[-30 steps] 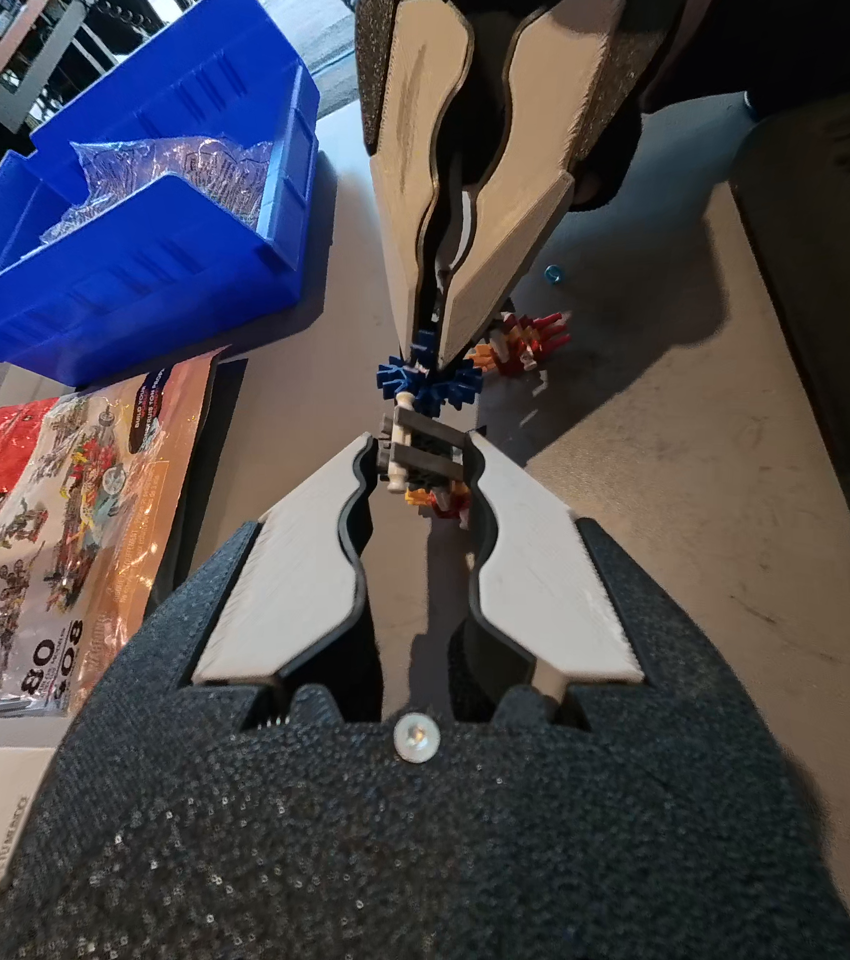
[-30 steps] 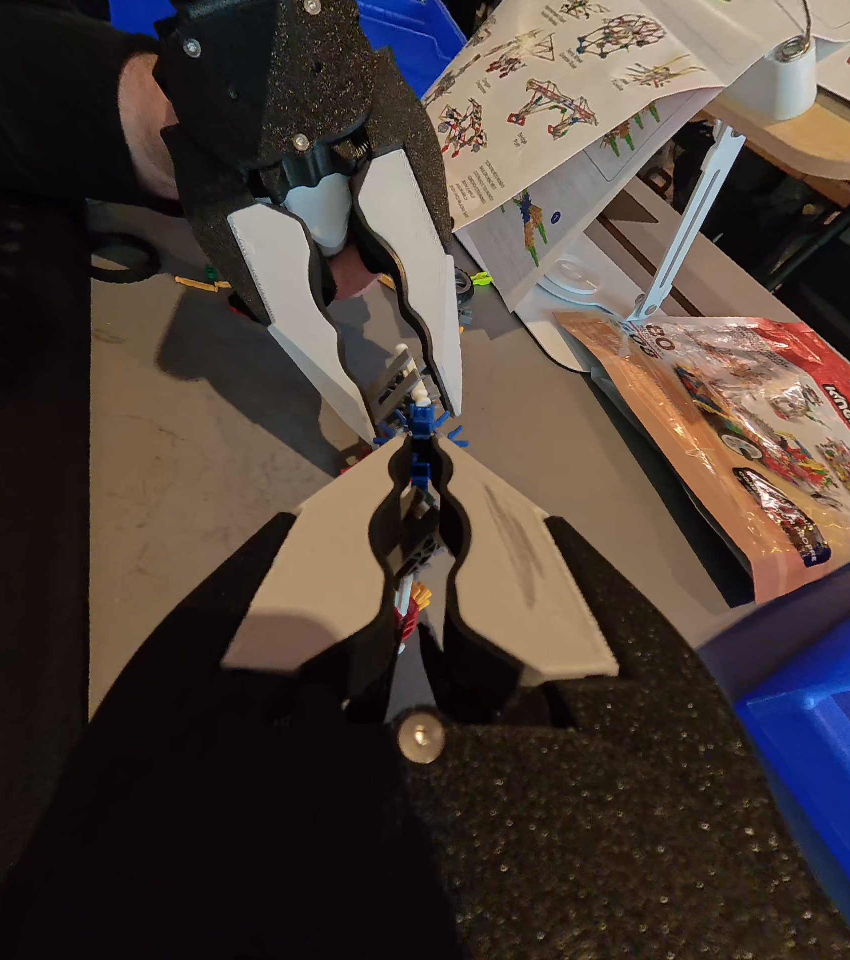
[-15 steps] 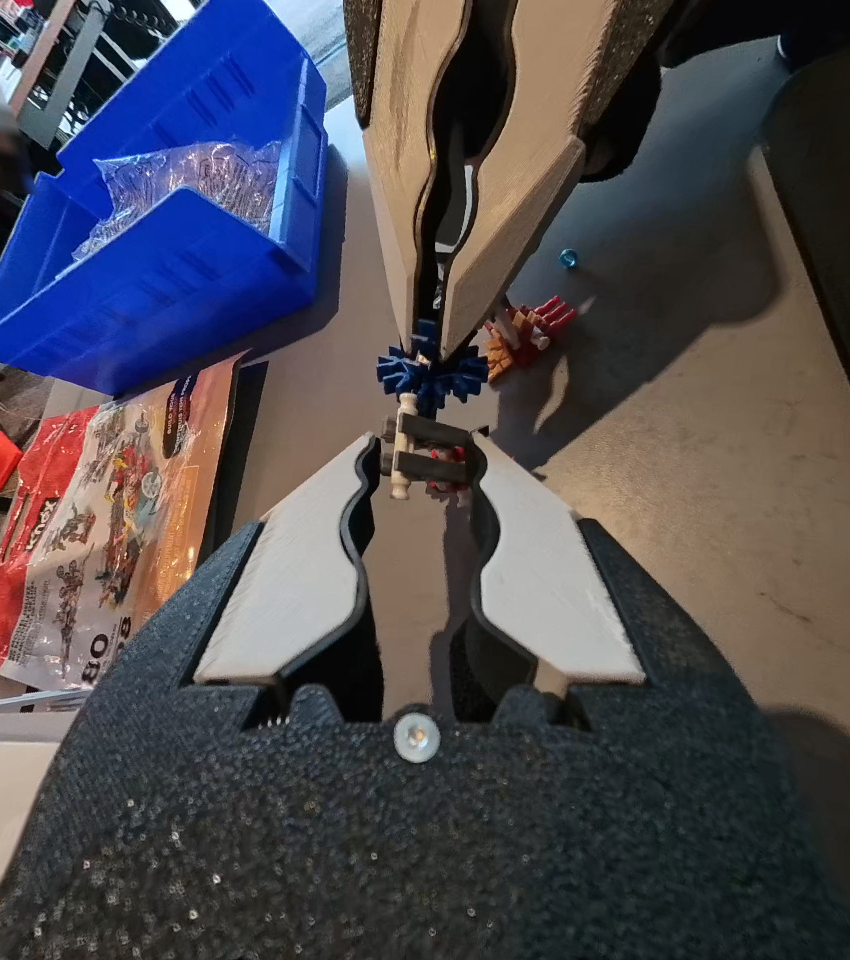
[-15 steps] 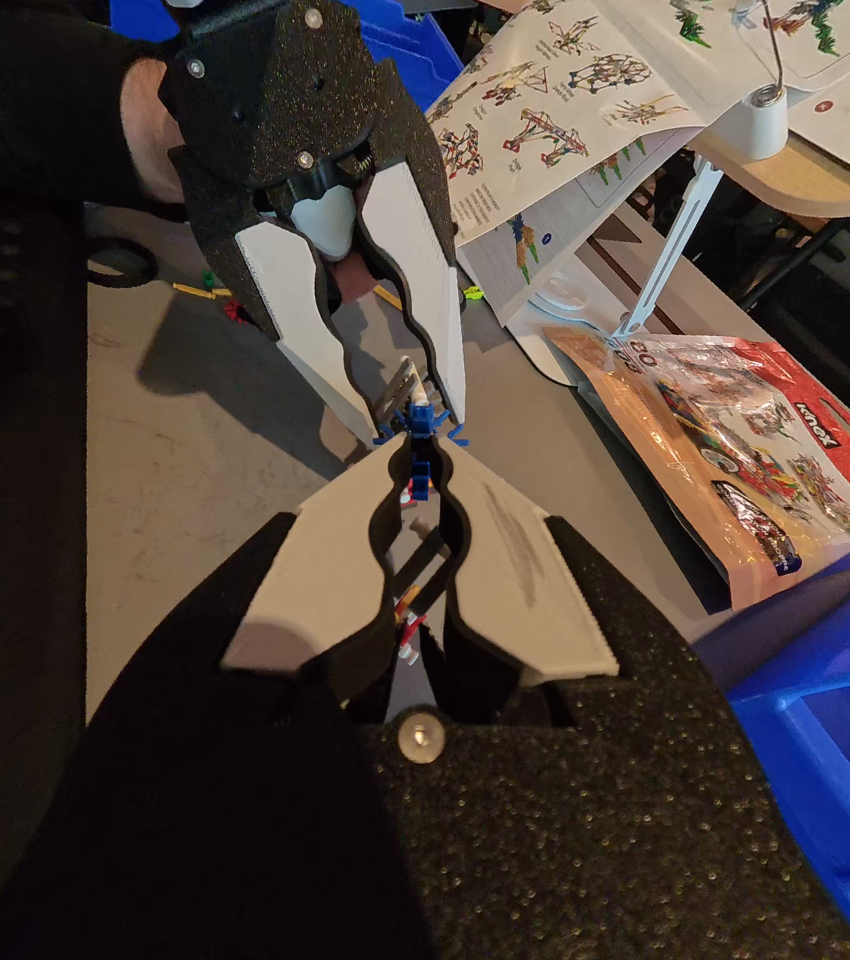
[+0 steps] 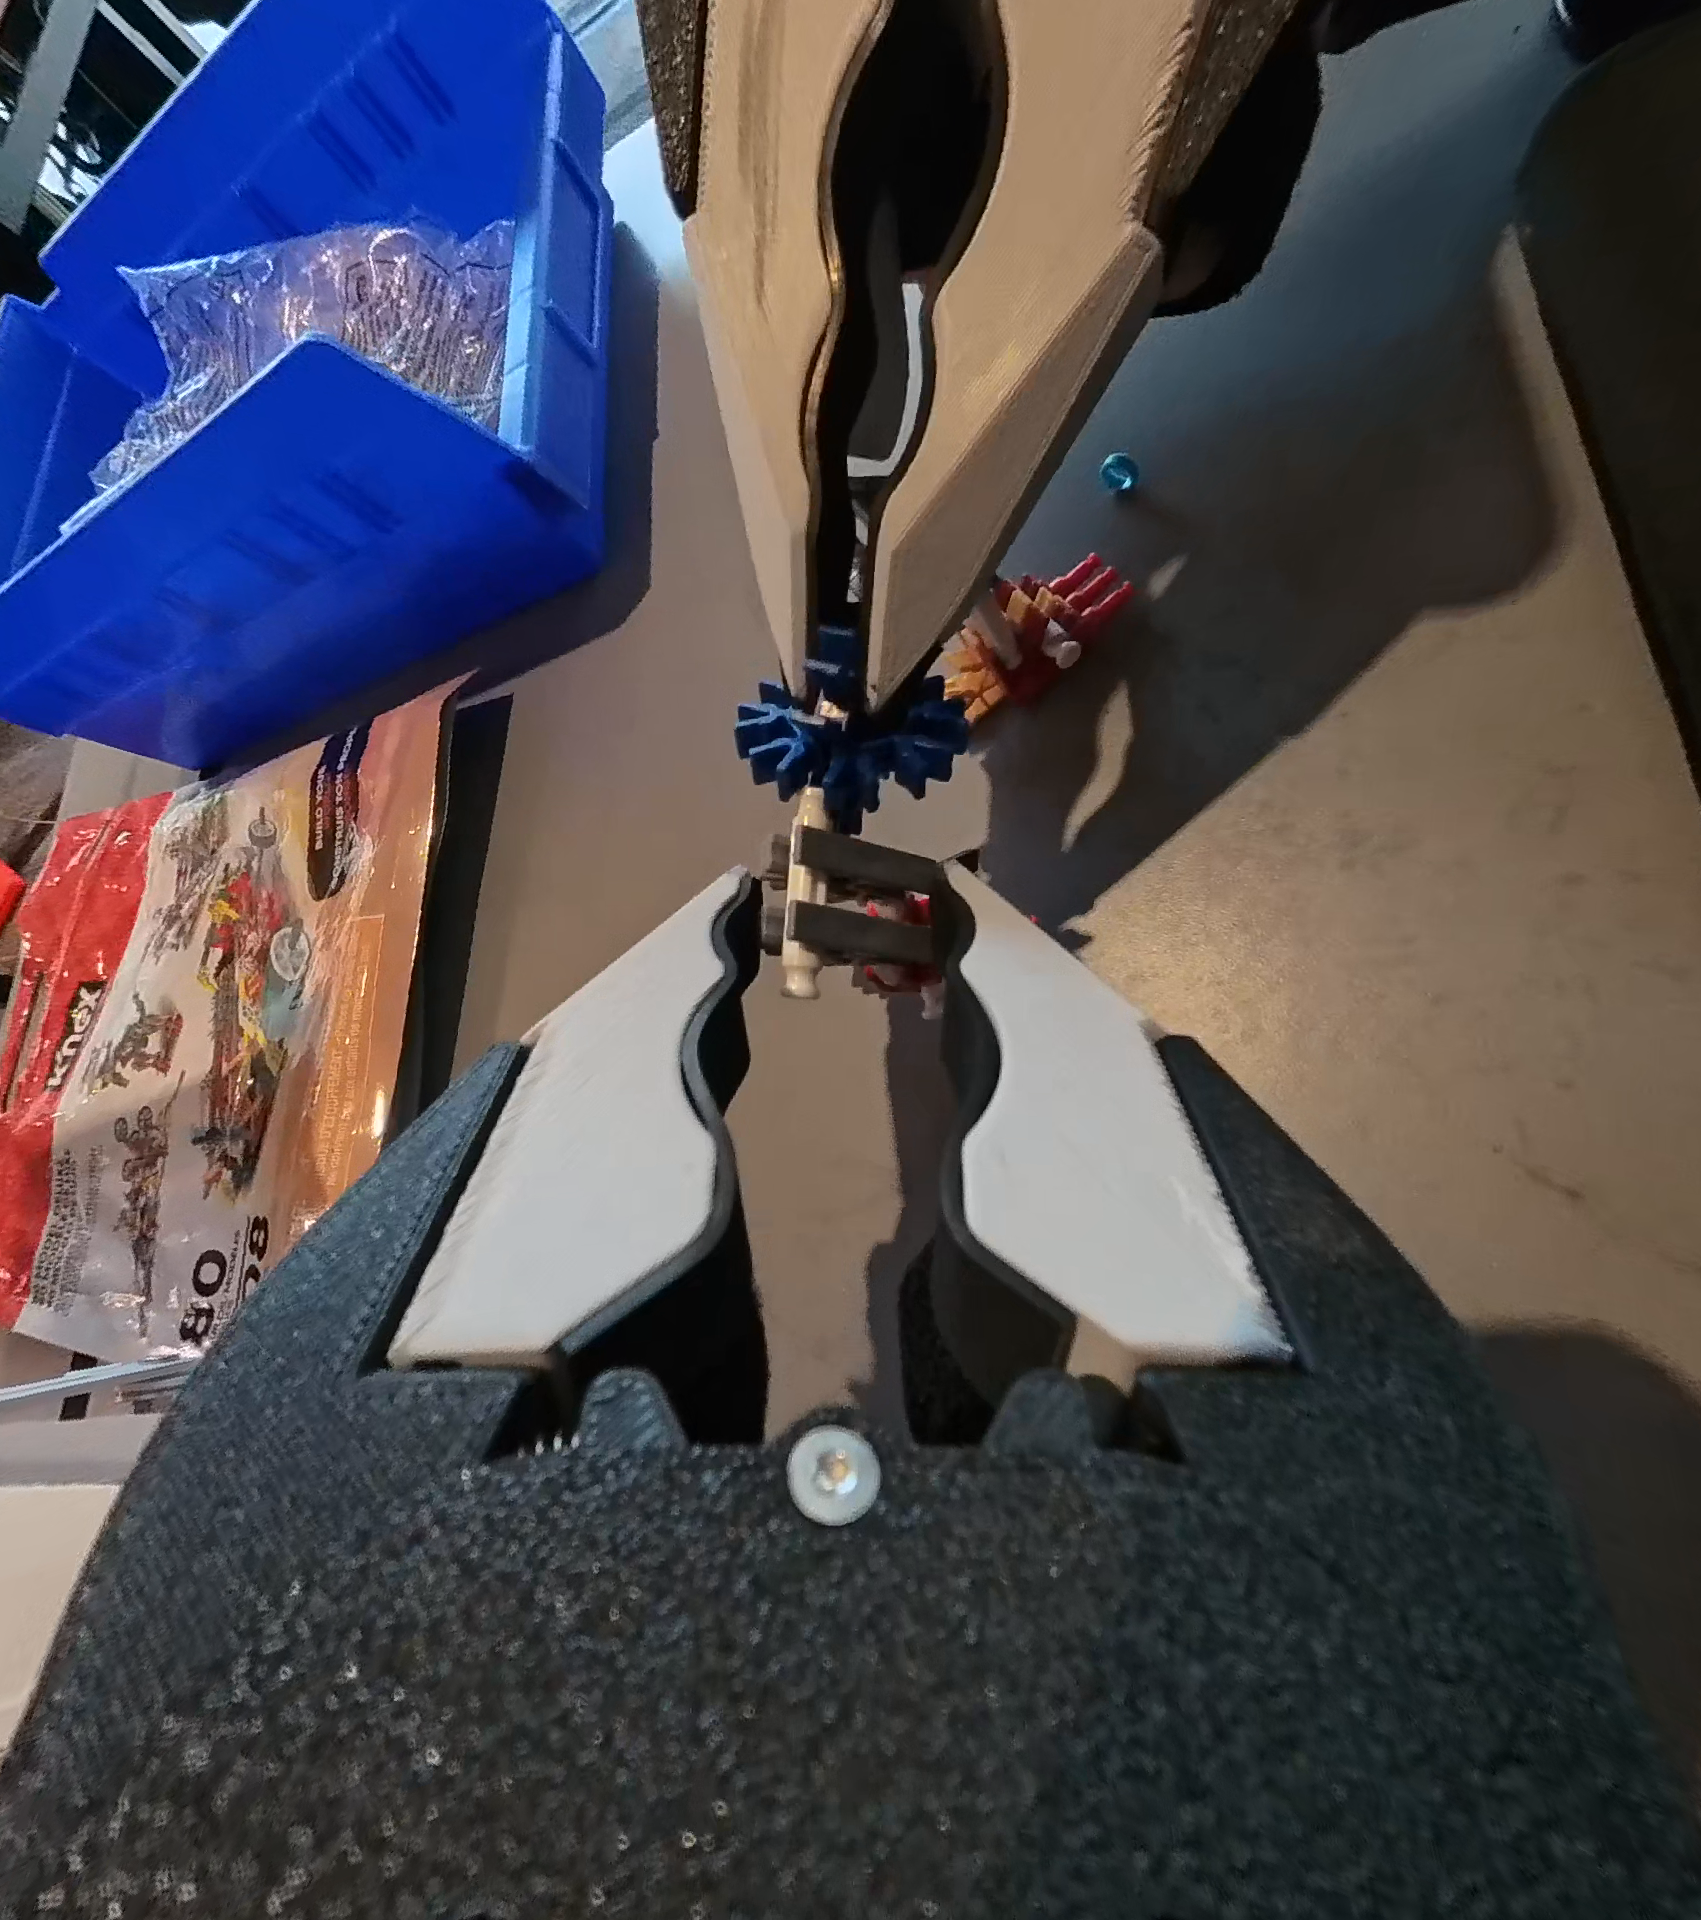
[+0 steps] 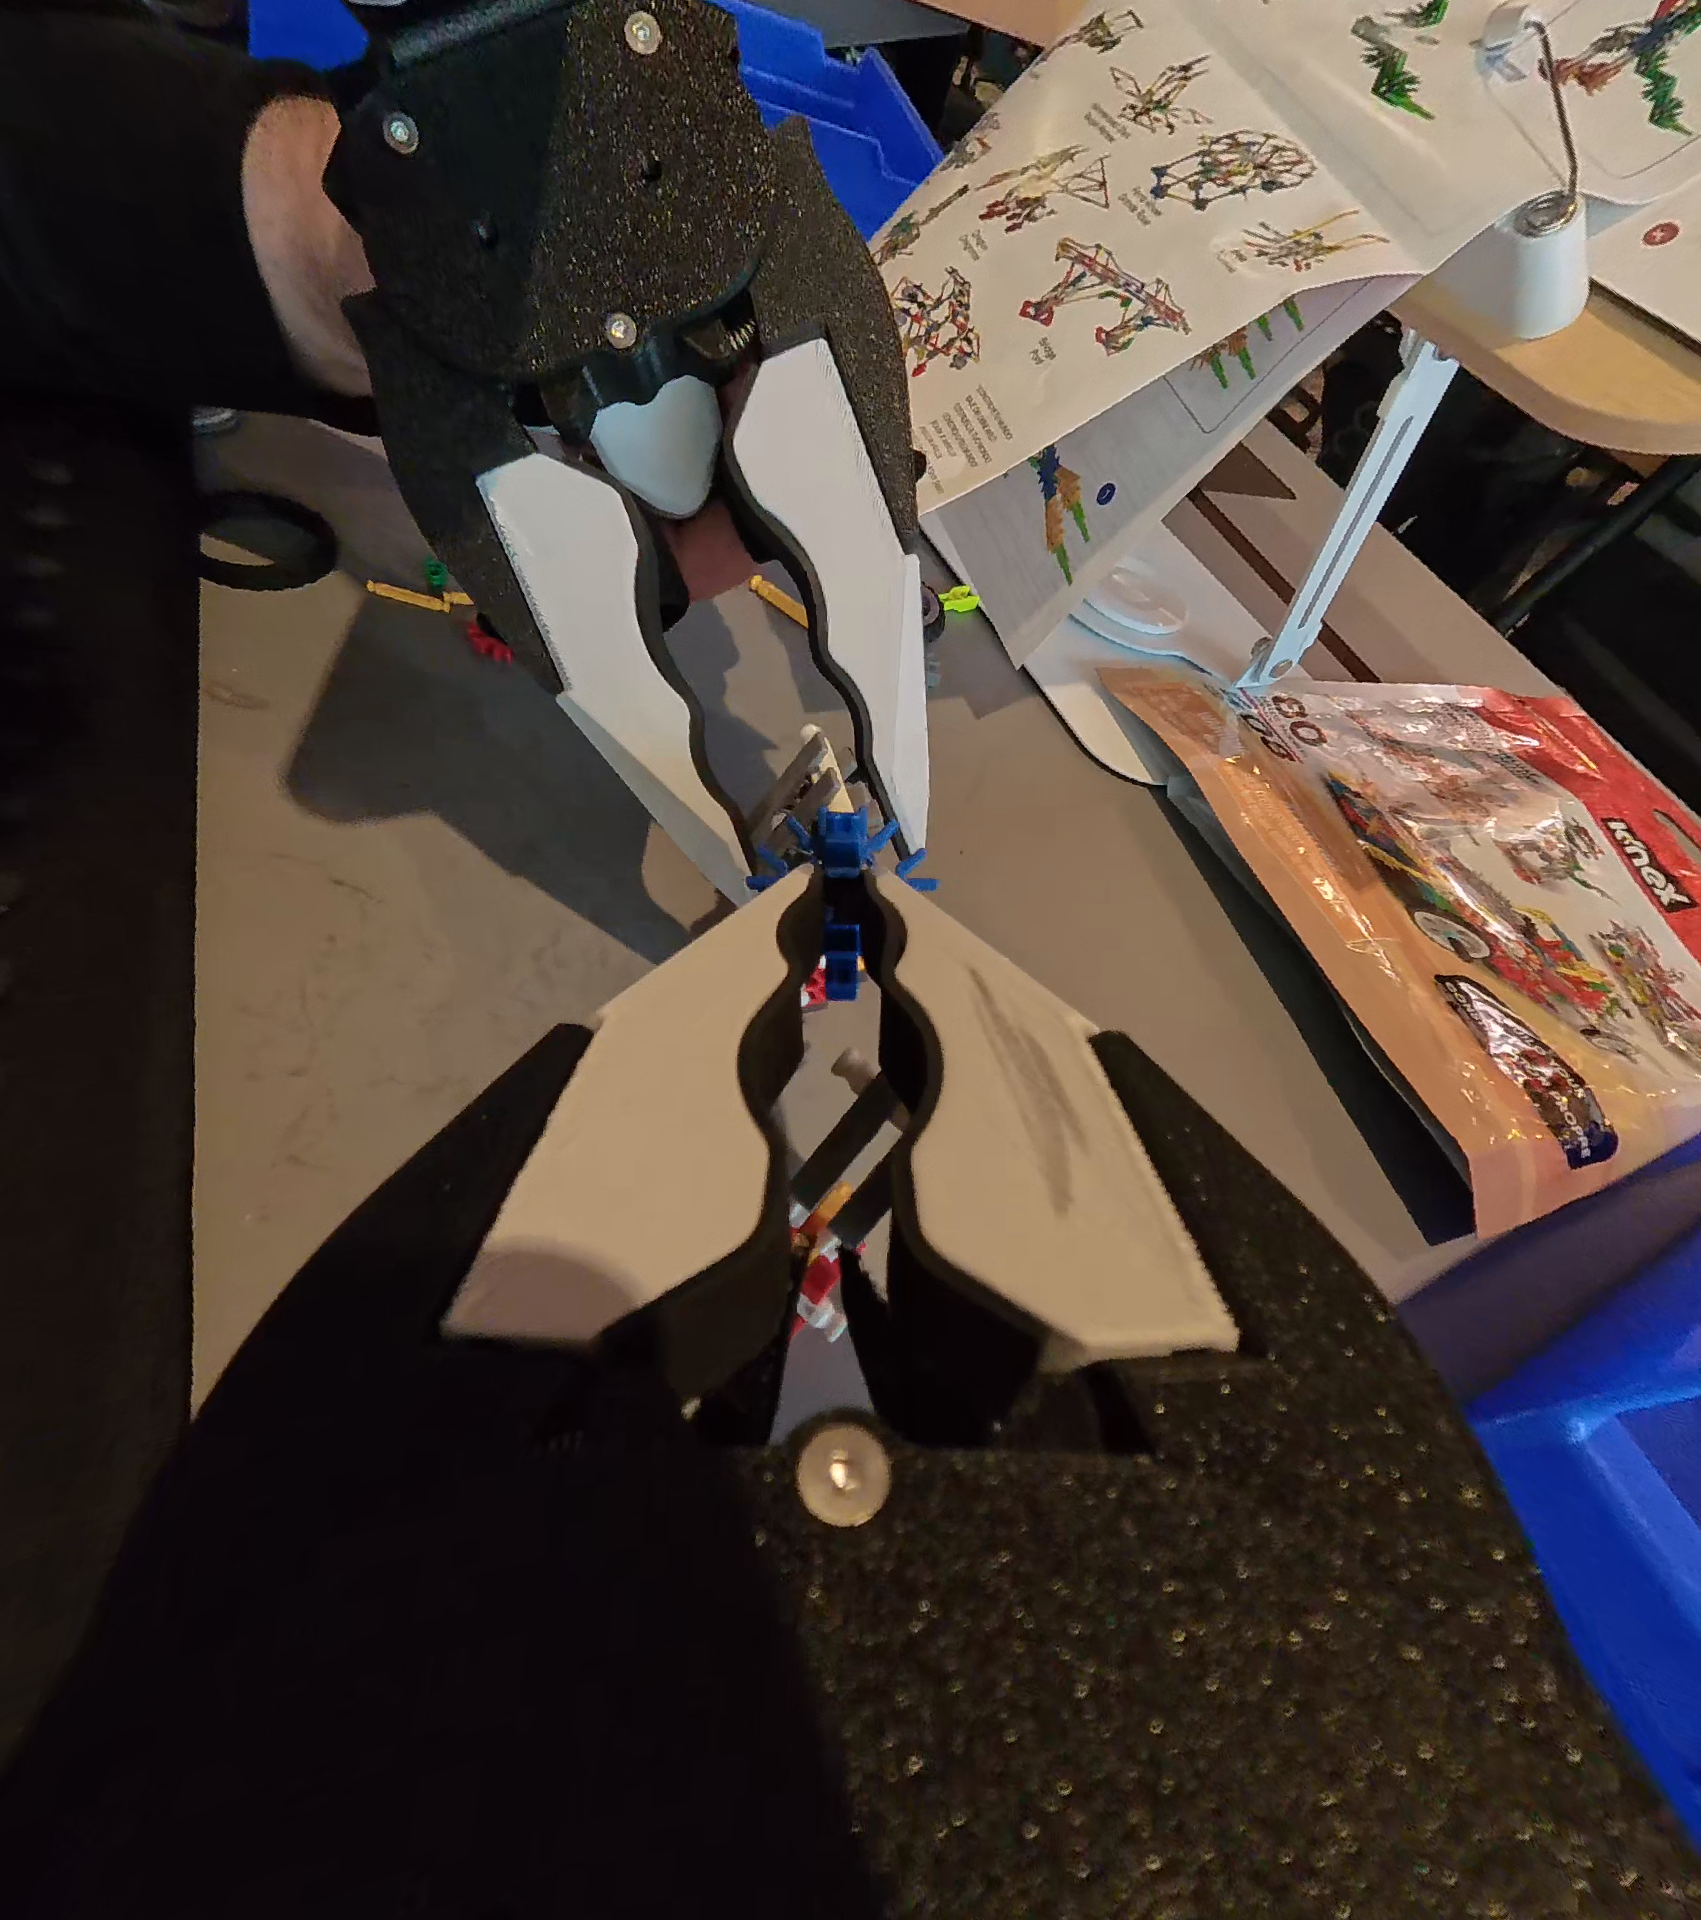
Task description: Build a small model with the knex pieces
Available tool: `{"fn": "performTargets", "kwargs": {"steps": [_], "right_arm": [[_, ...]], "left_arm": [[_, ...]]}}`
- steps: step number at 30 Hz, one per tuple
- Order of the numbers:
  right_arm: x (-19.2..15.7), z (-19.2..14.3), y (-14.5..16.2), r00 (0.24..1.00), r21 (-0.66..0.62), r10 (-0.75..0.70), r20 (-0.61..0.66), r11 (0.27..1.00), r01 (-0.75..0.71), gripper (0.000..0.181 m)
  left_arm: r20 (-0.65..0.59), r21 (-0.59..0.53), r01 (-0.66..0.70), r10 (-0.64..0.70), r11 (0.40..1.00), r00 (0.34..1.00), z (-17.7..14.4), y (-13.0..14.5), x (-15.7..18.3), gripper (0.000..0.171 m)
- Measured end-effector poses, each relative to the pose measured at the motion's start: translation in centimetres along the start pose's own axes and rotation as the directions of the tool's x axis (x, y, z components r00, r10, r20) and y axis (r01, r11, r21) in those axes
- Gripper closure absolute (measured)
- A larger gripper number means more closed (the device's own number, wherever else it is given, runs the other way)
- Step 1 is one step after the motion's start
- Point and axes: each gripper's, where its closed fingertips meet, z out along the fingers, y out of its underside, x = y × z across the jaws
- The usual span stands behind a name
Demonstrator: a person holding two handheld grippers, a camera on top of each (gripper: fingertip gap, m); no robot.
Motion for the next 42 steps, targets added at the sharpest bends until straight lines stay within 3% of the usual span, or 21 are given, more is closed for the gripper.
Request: {"fn": "performTargets", "kwargs": {"steps": [12,21,32,36,42], "right_arm": [[0.3,-0.1,0.1,0.998,-0.061,-0.061,-0.024,0.996,0.059,0.177],[0.7,-0.2,0.2,0.985,-0.218,-0.165,0.052,0.961,0.173,0.176],[1.0,0.3,-0.3,0.911,-0.414,-0.359,0.205,0.811,0.413,0.176],[1.1,0.4,-0.4,0.908,-0.446,-0.325,0.264,0.794,0.414,0.176],[1.5,0.6,-0.2,0.927,-0.418,-0.180,0.329,0.853,0.314,0.176]], "left_arm": [[0.010,-0.013,-0.010,0.010,1.000,1.000,0.3,-0.1,-0.1,0.140],[-0.006,-0.004,0.009,-0.009,1.000,1.000,0.6,-0.2,-0.2,0.140],[-0.020,0.008,0.044,-0.044,0.999,0.999,0.8,-0.1,-0.5,0.140],[-0.024,0.015,0.056,-0.056,0.998,0.998,0.8,-0.1,-0.5,0.140],[-0.033,0.031,0.090,-0.089,0.995,0.996,0.9,0.0,-0.6,0.140]]}}
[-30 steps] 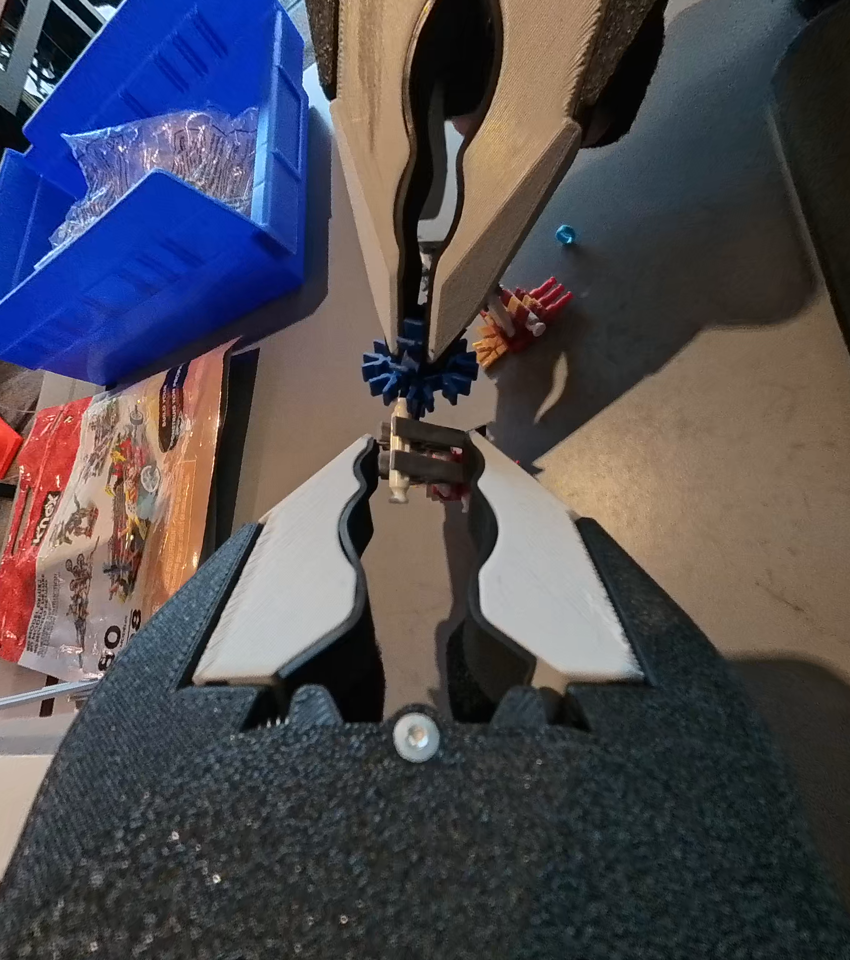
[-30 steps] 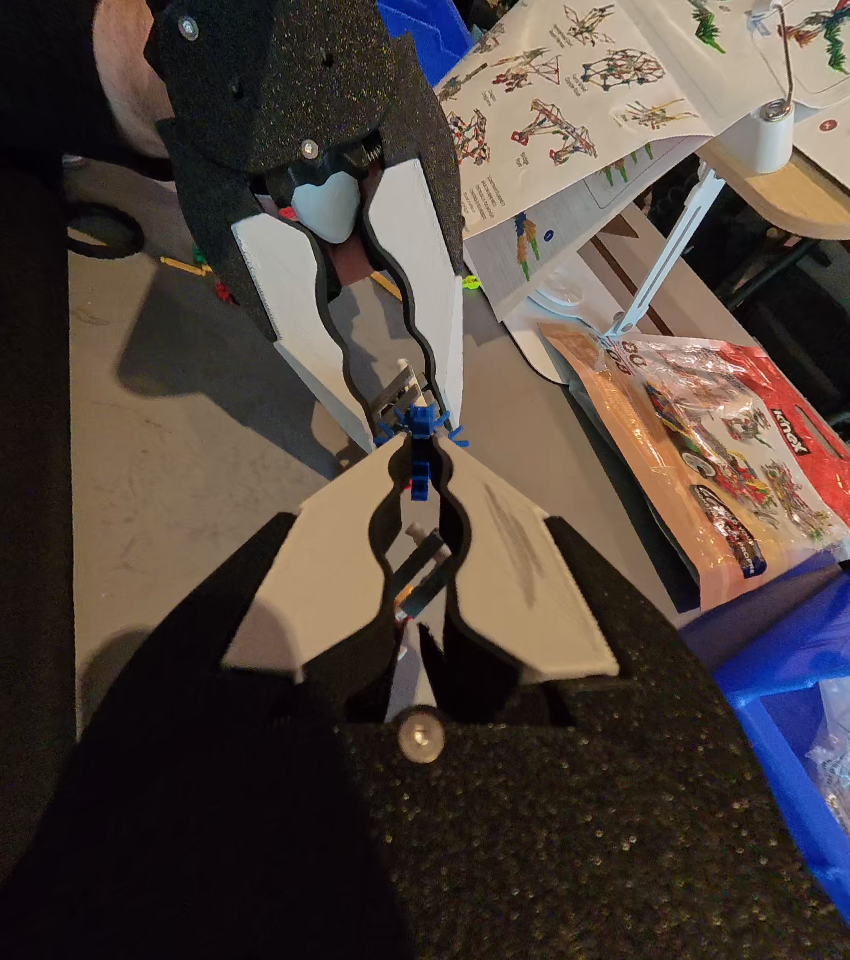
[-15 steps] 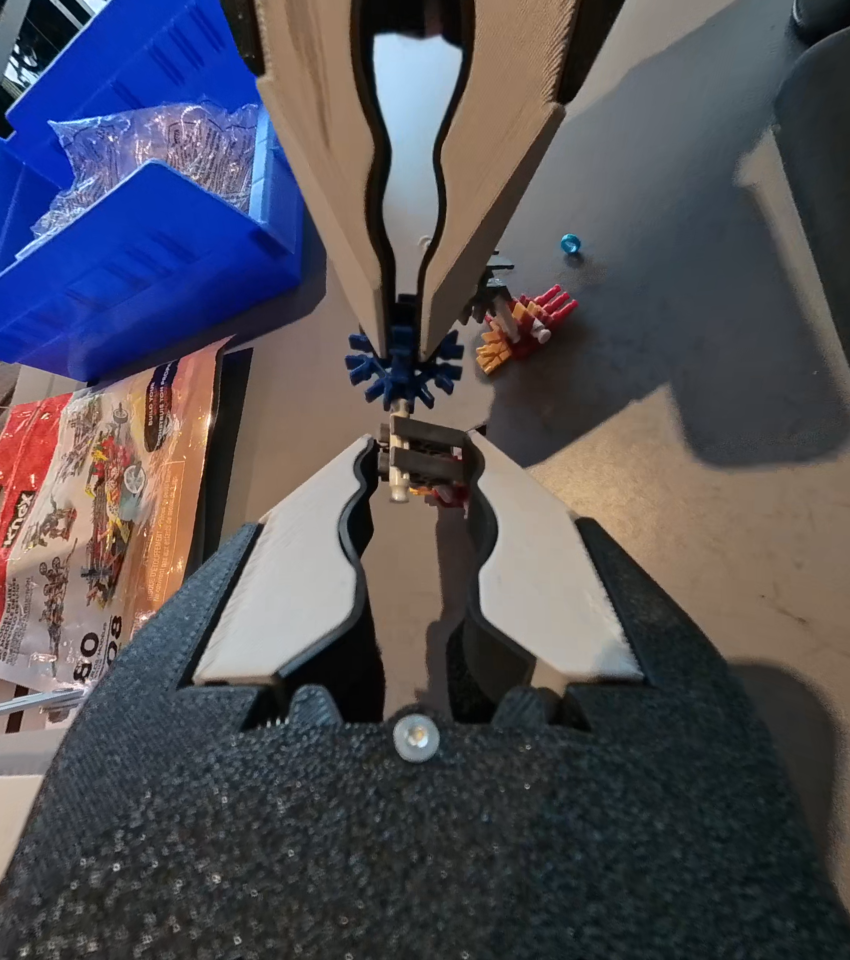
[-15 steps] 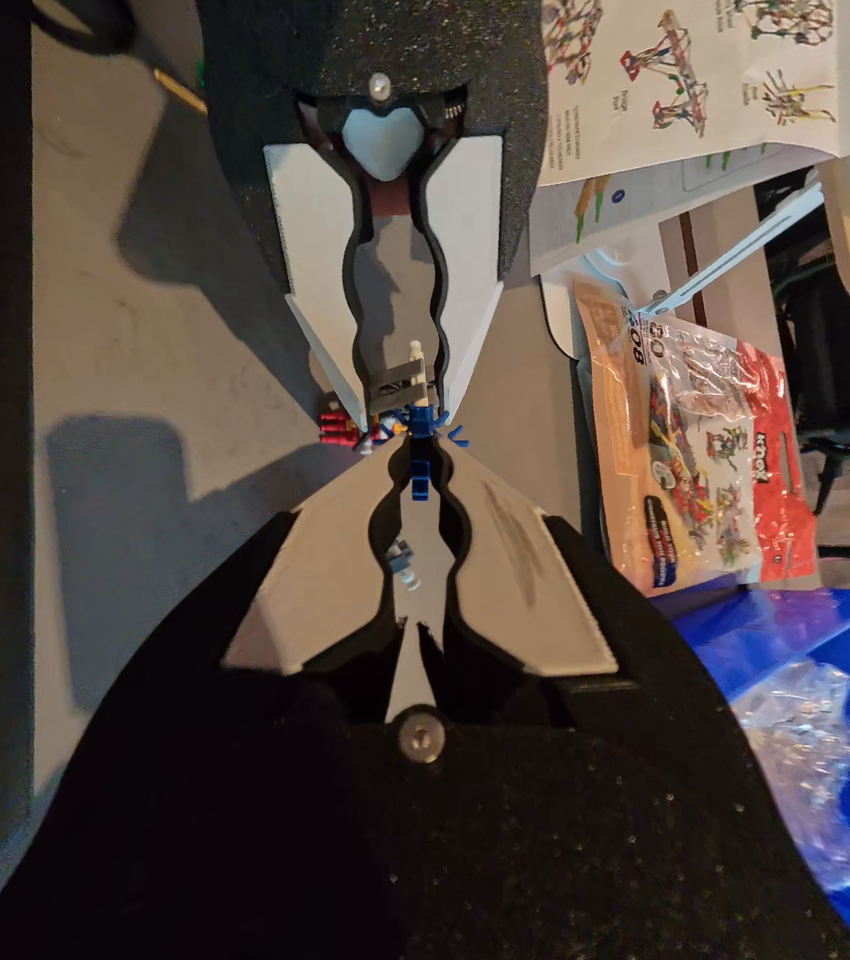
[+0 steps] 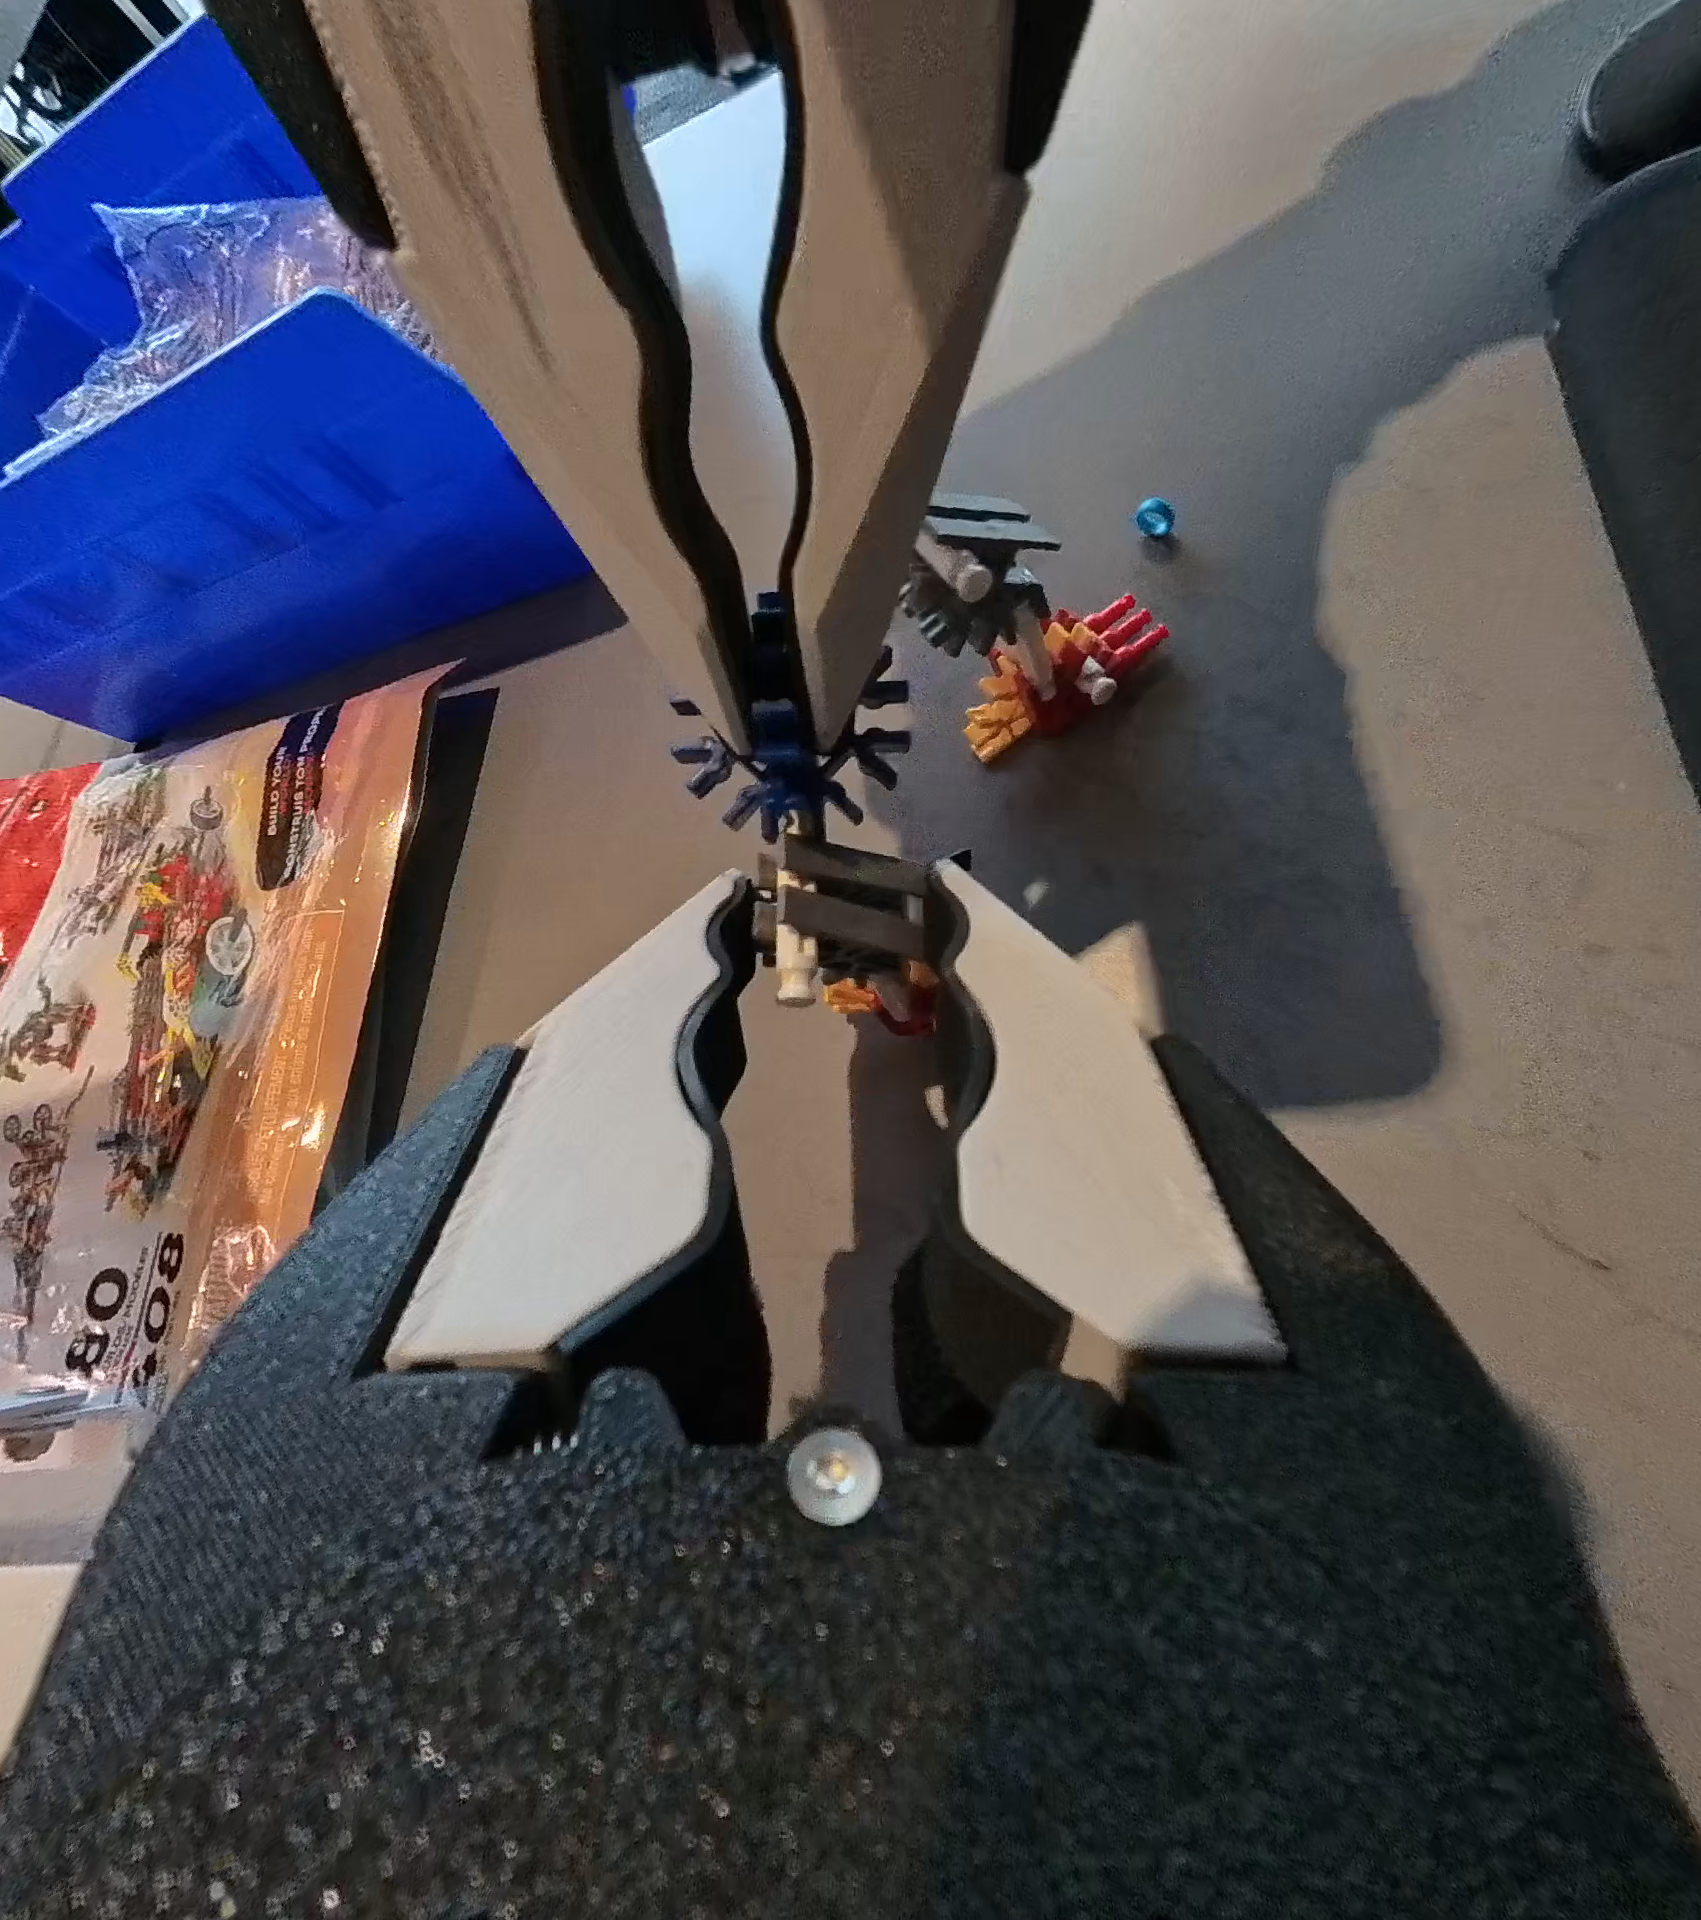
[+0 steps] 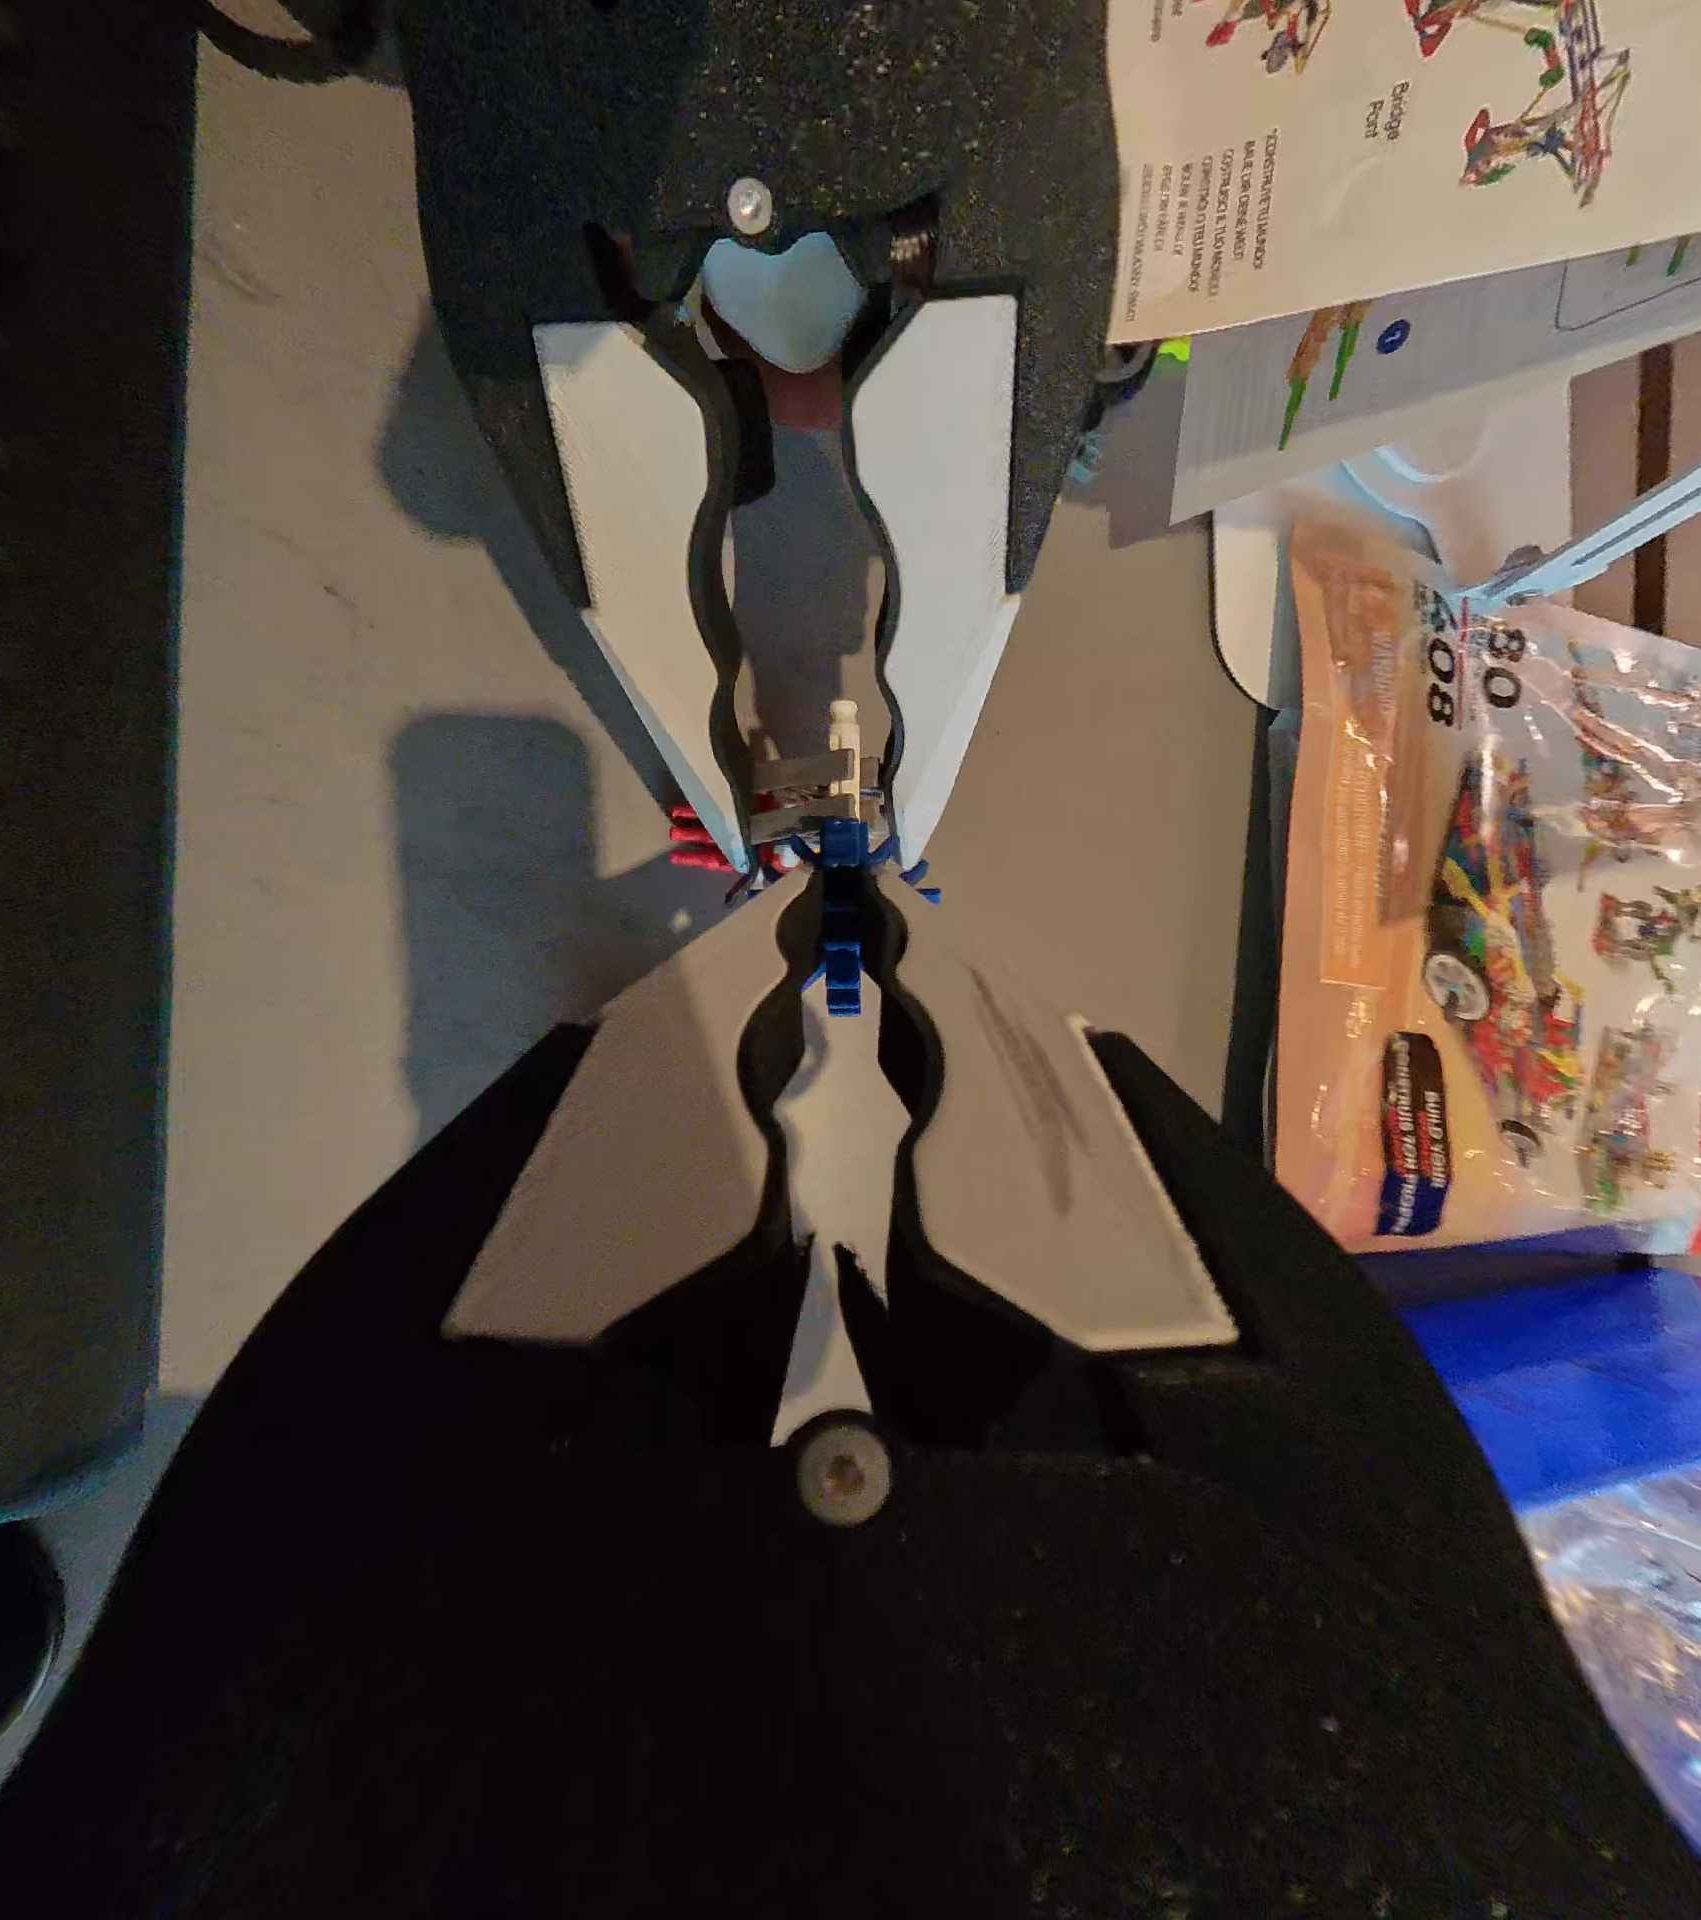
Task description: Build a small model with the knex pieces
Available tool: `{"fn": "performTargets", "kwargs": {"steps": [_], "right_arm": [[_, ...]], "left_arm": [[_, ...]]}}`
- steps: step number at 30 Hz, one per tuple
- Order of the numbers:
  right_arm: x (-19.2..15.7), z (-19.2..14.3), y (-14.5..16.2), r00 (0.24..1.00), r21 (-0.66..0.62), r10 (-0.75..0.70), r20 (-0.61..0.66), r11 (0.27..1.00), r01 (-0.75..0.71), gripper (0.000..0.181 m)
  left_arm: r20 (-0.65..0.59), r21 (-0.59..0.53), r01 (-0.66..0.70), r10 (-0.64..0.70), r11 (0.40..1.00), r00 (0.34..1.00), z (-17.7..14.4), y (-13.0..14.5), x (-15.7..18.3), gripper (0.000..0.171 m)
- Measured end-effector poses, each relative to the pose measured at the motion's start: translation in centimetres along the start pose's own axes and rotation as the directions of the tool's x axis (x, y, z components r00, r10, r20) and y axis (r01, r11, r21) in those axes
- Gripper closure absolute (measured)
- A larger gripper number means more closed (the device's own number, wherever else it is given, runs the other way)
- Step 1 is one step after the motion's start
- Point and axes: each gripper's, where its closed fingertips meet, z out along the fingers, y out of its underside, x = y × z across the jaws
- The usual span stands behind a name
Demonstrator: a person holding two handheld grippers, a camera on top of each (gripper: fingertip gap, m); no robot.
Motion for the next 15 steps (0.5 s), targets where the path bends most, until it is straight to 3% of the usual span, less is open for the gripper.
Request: {"fn": "performTargets", "kwargs": {"steps": [15], "right_arm": [[0.26,0.43,0.46,0.960,0.162,0.152,0.235,0.968,-0.193,0.176]], "left_arm": [[-0.065,0.048,0.088,-0.084,0.995,0.994,0.20,0.05,0.31,0.139]]}}
